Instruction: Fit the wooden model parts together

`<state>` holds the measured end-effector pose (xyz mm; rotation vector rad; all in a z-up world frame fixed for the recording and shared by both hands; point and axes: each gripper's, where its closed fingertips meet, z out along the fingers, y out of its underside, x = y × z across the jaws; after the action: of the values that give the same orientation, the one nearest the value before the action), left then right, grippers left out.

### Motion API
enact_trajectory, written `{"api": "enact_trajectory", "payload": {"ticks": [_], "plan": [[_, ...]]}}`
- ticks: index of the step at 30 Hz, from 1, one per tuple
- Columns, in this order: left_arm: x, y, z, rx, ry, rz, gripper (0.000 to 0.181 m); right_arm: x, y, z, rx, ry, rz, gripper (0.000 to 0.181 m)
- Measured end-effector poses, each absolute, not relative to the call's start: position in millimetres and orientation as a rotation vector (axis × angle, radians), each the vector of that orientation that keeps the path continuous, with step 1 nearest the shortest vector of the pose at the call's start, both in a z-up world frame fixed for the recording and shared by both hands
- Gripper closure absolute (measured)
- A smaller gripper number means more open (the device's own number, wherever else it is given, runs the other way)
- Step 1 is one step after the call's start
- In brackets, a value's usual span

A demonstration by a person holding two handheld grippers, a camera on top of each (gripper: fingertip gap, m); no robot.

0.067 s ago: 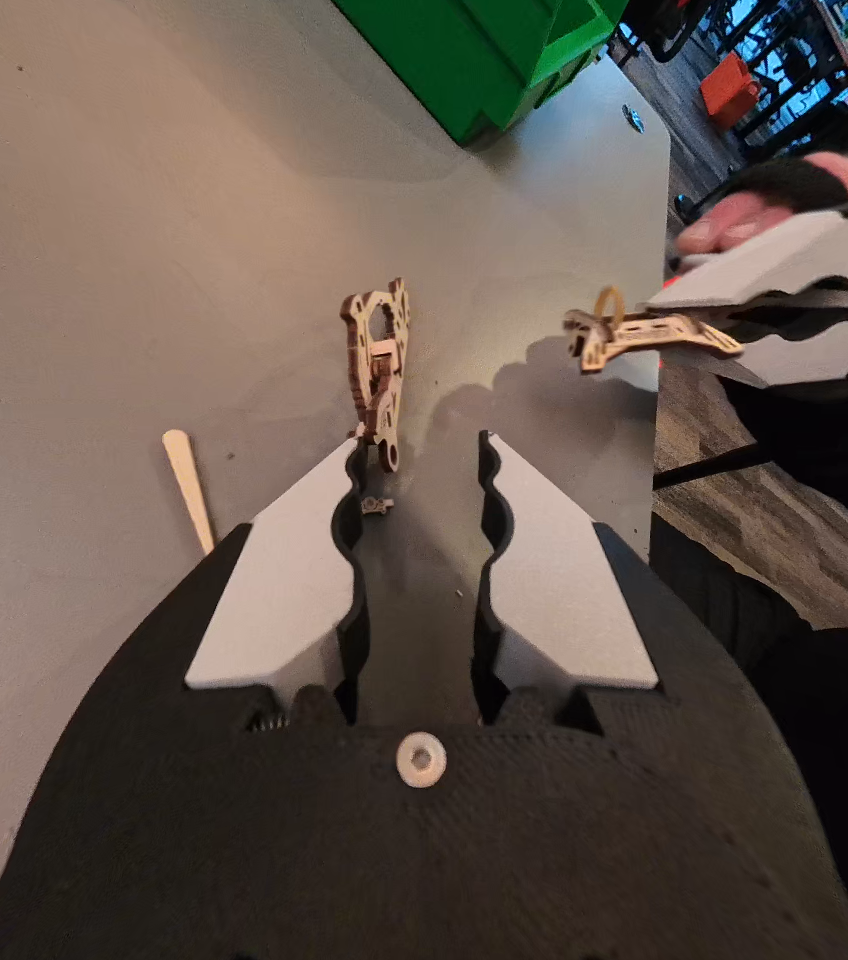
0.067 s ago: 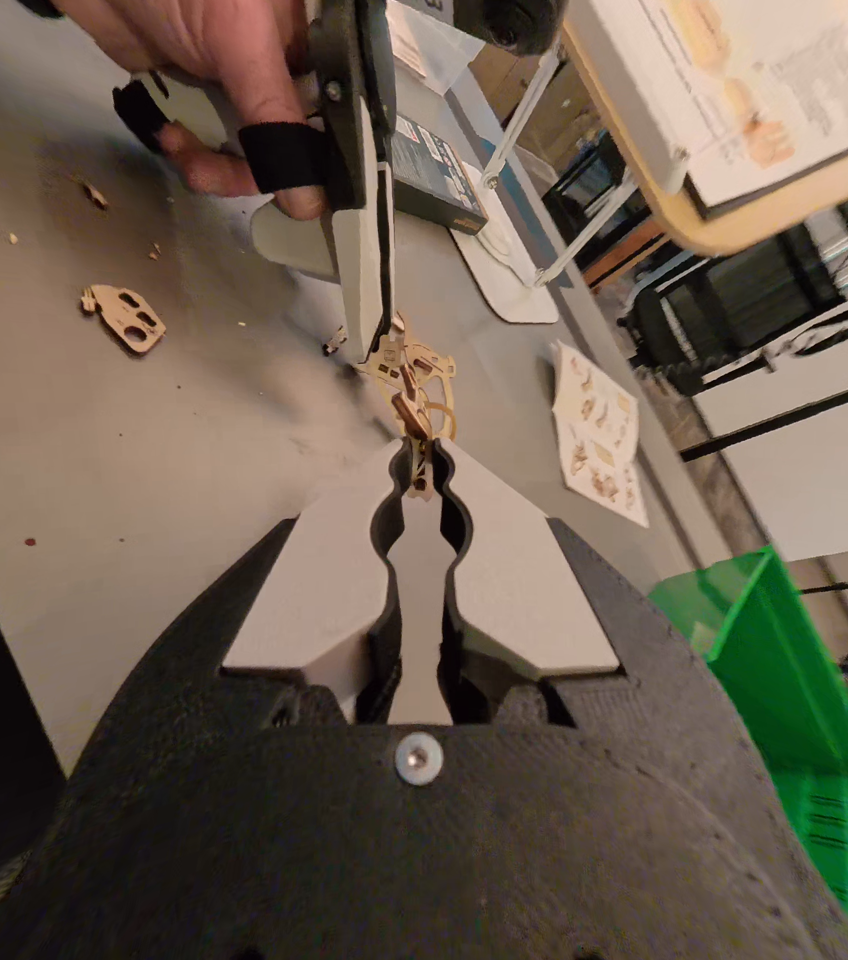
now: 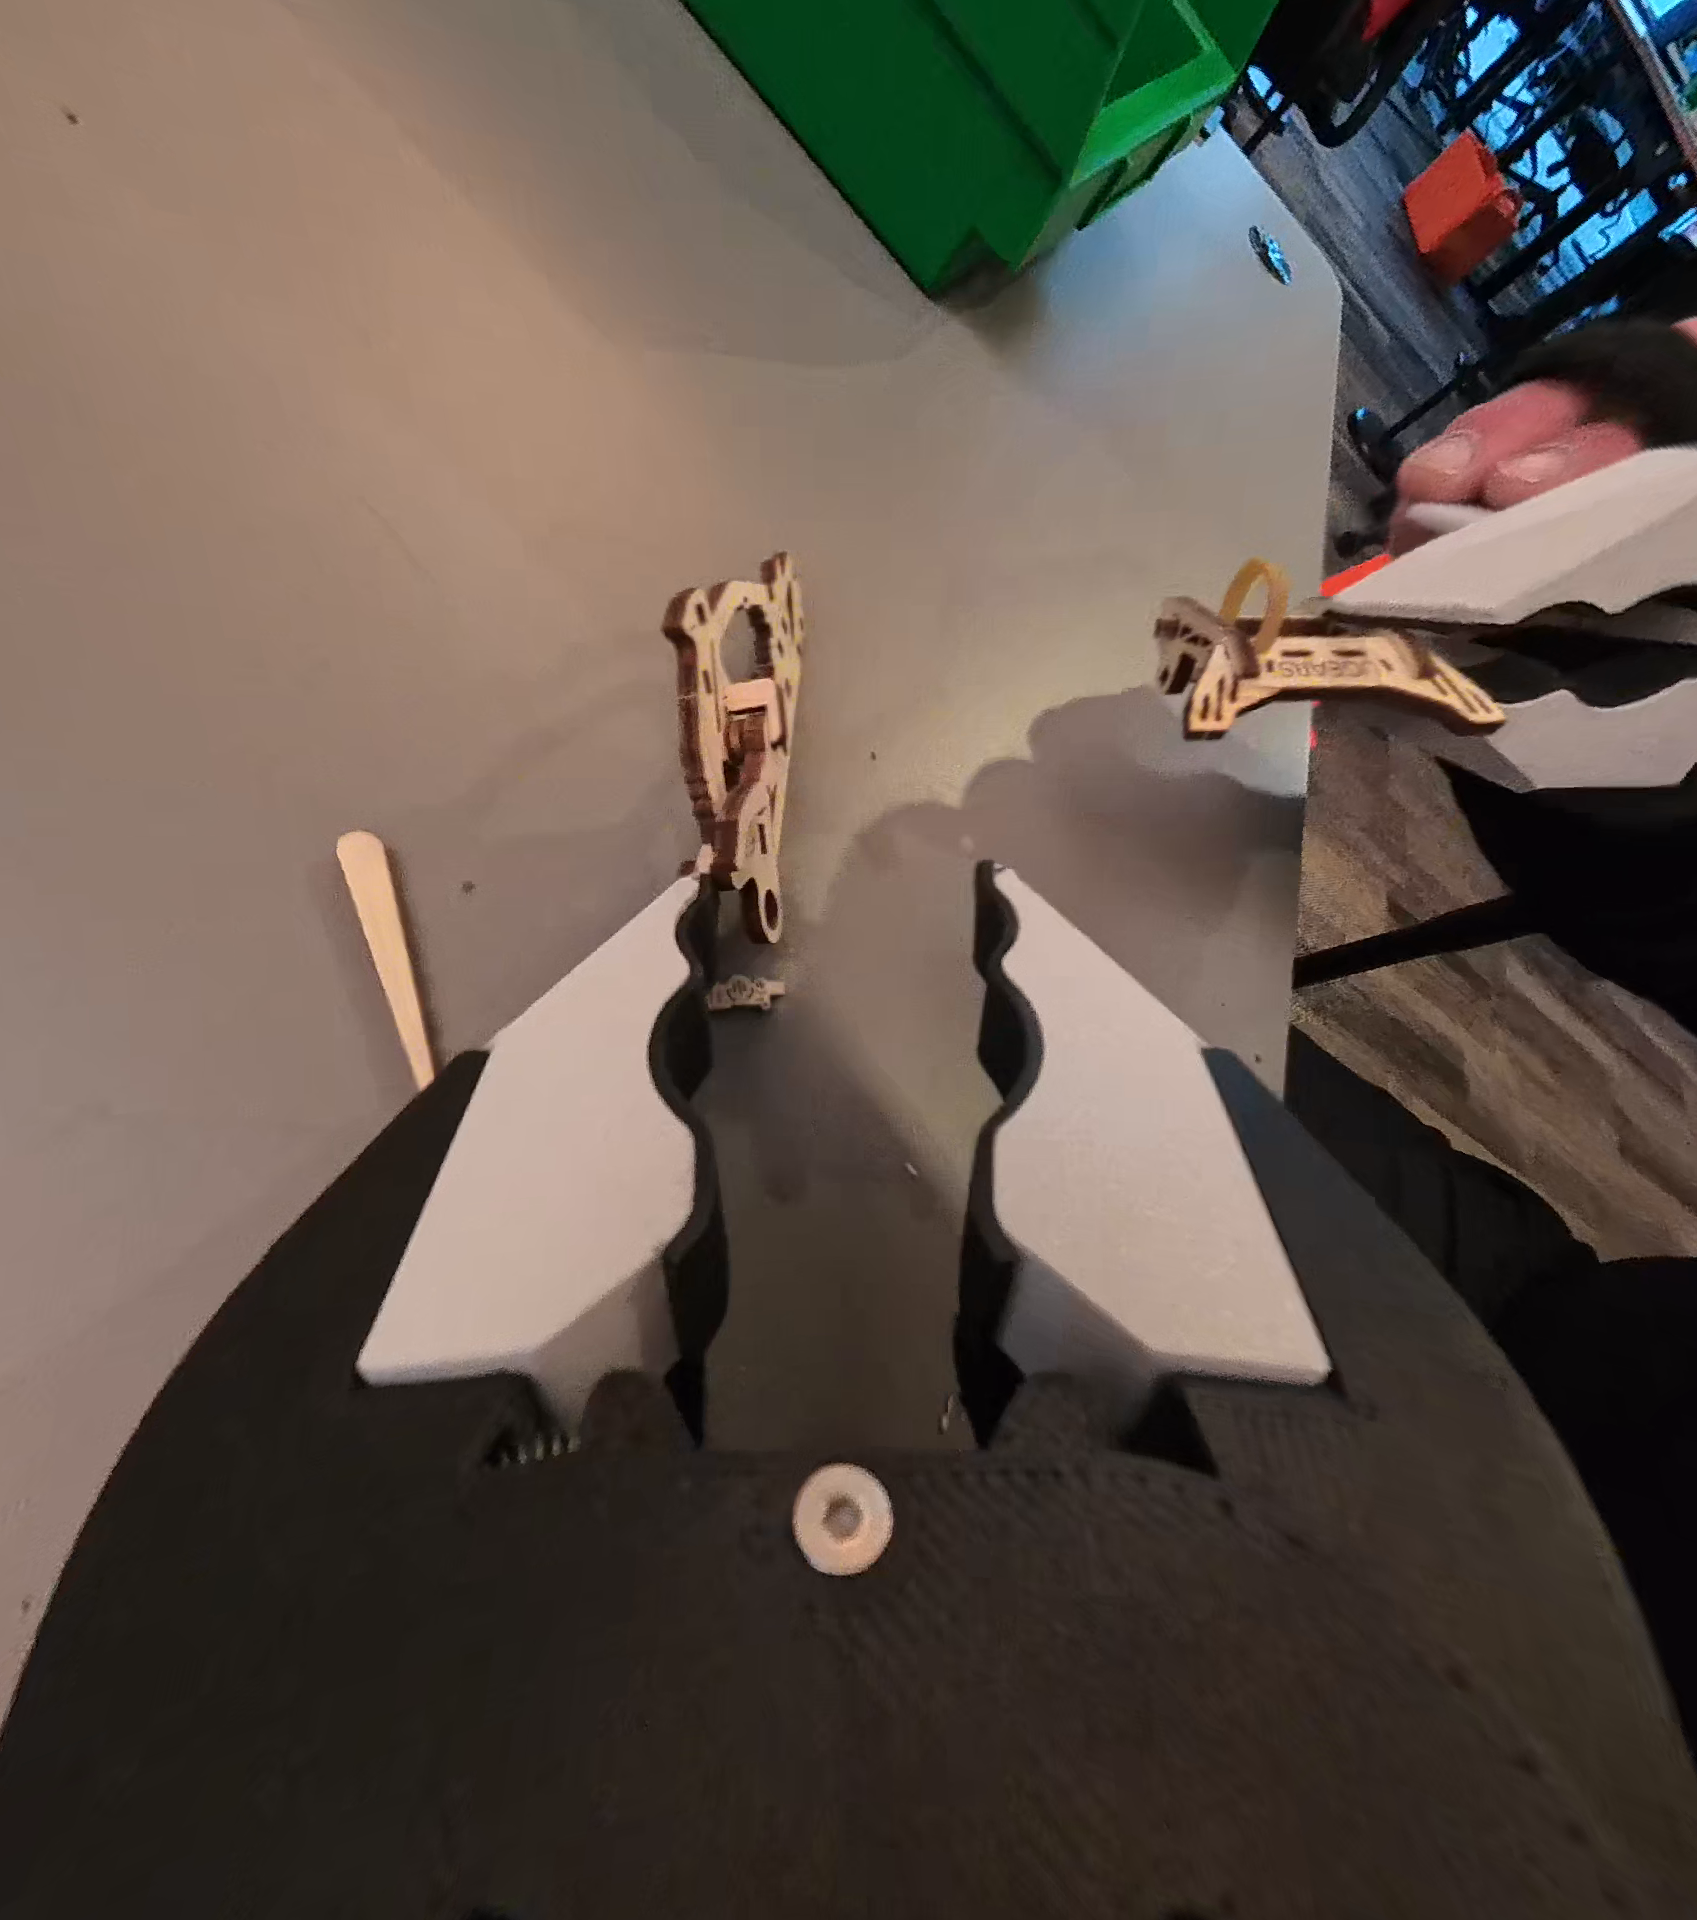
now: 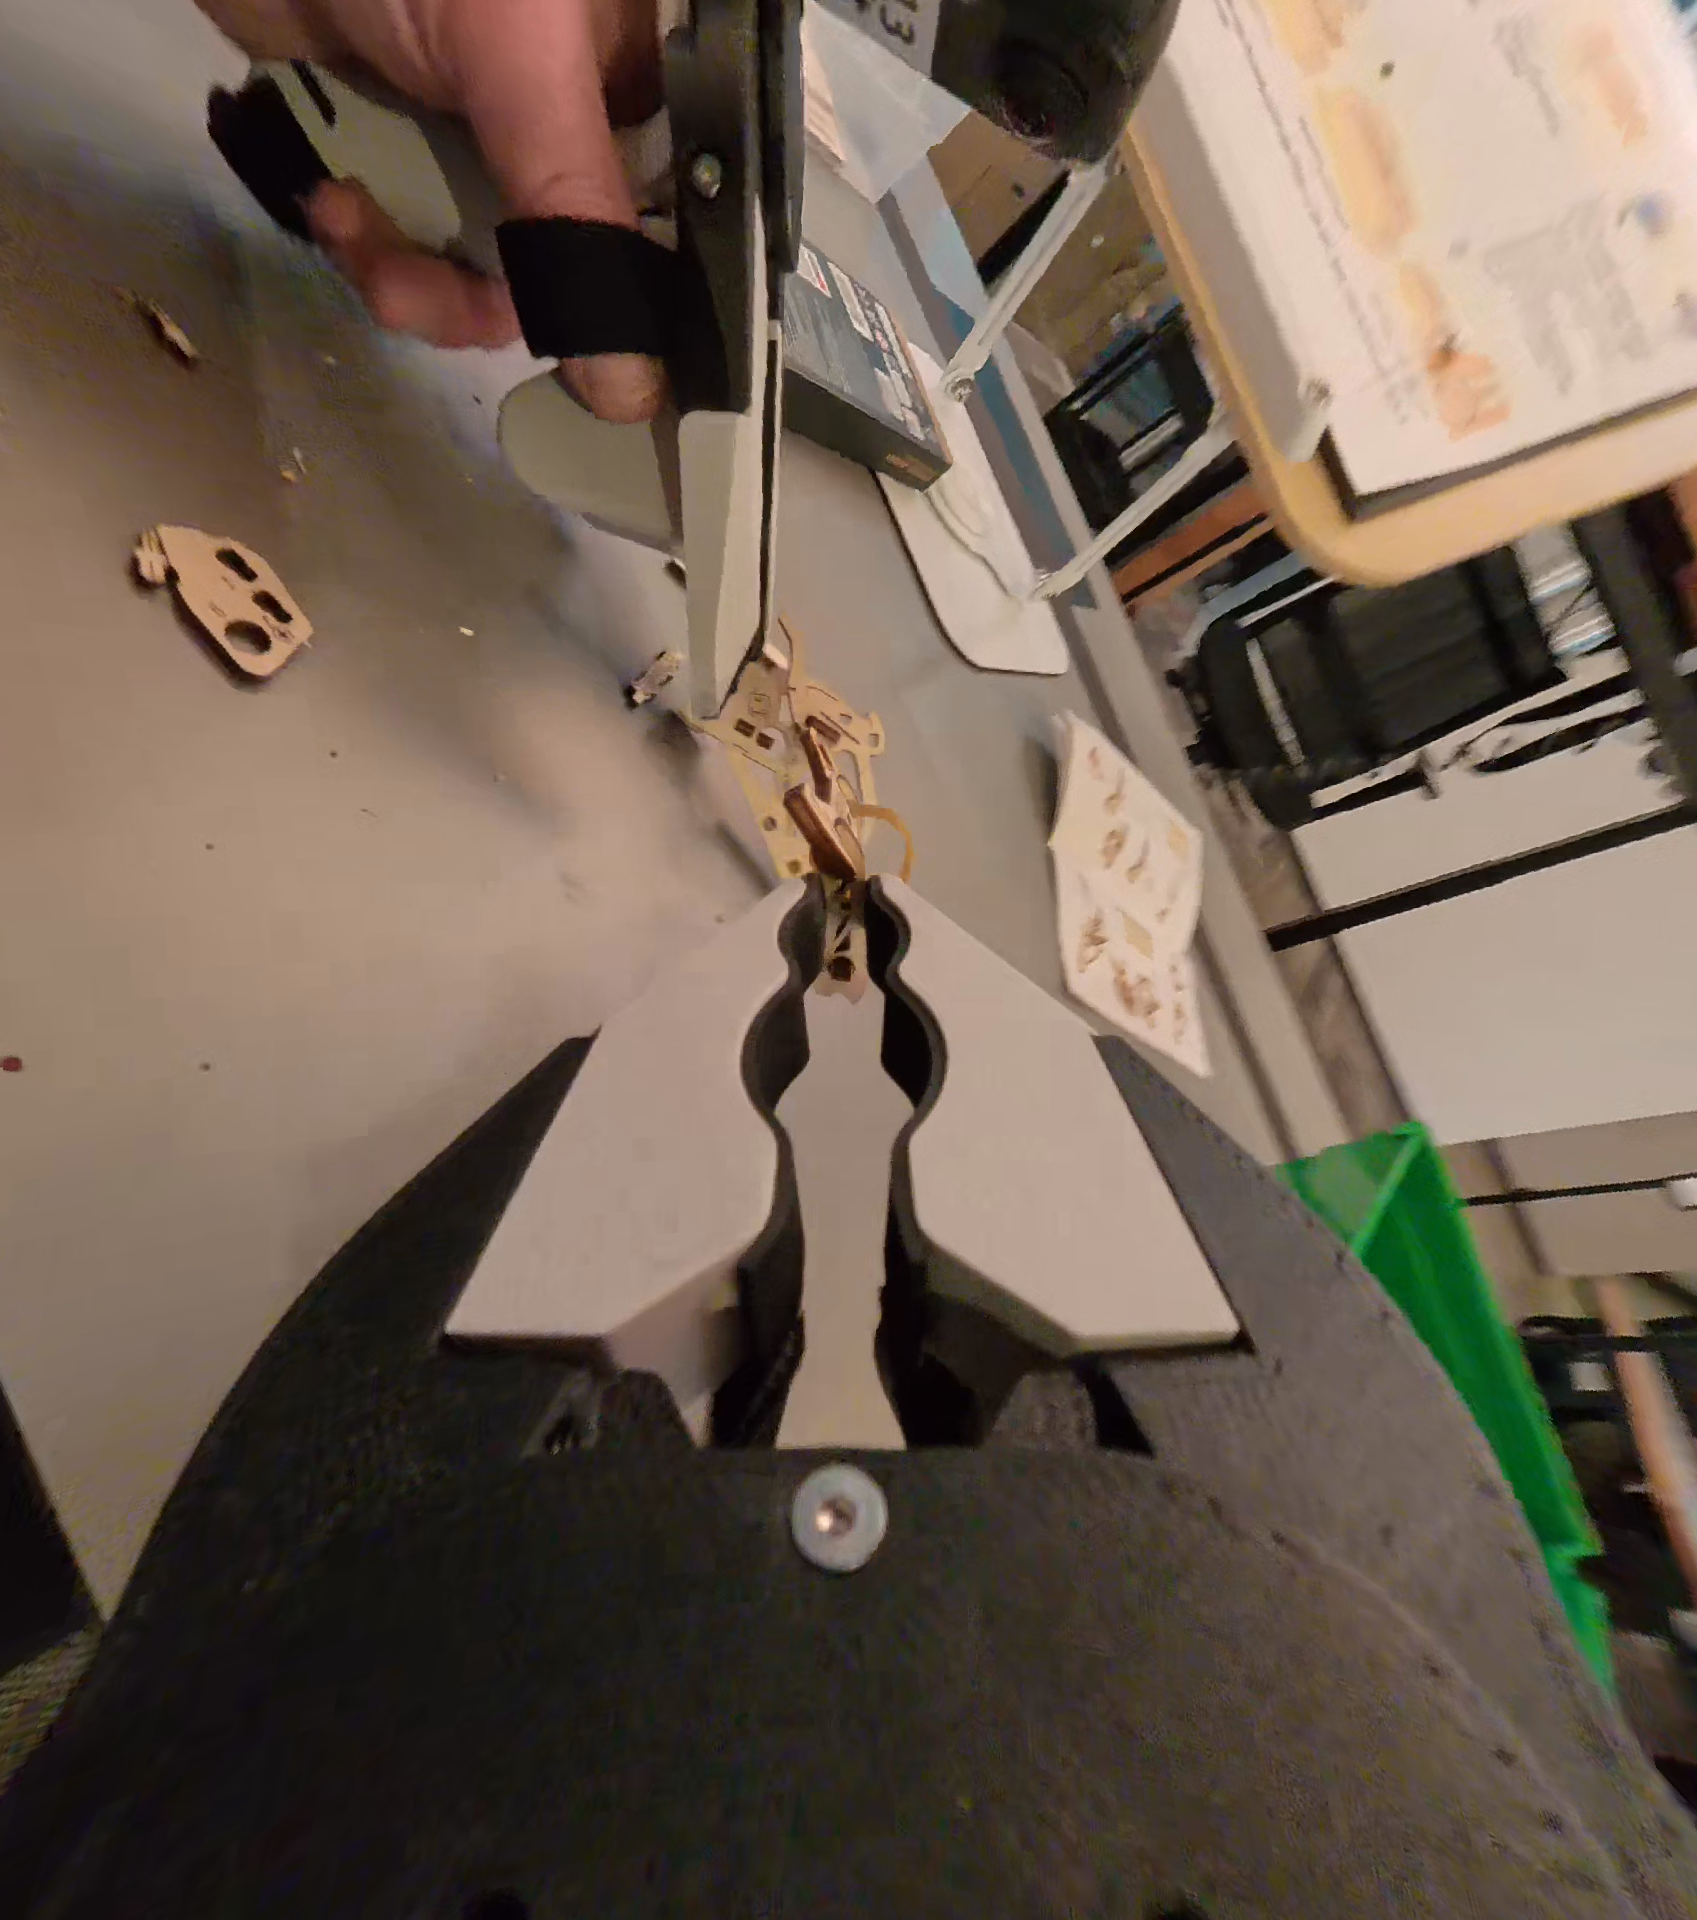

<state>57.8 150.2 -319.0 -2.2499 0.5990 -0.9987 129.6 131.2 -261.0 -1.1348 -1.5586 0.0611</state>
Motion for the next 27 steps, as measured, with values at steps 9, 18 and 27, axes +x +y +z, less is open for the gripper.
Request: {"api": "enact_trajectory", "payload": {"ticks": [9,18,27], "plan": [[34.8,146.8,-316.9,-2.25,0.542,-0.926,0.124,120.5,119.7,-246.2,-0.997,-1.6,-0.094,0.178],[38.4,152.8,-316.3,-2.202,0.636,-0.826,0.14,113.6,134.6,-239.2,-1.357,-1.349,0.612,0.177],[37.2,168.9,-315.6,-2.18,0.655,-0.748,0.136,104.7,174.0,-216.7,-1.509,-0.822,1.622,0.177]]}}
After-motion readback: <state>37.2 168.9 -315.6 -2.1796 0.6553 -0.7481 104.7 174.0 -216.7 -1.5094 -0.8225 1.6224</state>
